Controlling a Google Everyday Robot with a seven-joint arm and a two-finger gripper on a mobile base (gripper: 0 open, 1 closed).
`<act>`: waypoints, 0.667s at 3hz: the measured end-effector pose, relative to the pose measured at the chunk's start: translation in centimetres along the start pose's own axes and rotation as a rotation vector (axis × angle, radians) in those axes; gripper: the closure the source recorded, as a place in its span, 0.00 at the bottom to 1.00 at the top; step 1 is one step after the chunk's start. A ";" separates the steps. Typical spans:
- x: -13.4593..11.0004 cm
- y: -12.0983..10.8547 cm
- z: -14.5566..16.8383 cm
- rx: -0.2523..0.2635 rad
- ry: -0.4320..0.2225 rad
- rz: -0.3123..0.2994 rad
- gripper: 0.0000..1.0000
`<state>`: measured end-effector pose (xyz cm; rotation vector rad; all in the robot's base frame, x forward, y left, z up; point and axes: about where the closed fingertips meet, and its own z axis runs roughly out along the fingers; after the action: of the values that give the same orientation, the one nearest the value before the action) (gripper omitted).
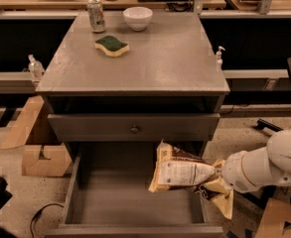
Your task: Place brown chip bag into middle drawer
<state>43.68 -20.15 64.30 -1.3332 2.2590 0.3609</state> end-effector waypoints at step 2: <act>0.3 0.9 3.6 -0.045 0.057 -0.021 1.00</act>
Offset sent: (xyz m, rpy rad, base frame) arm 0.0035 0.0263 -0.0407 -0.0574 0.0714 0.0608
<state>43.73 -18.27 61.07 -1.4049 2.2942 0.3727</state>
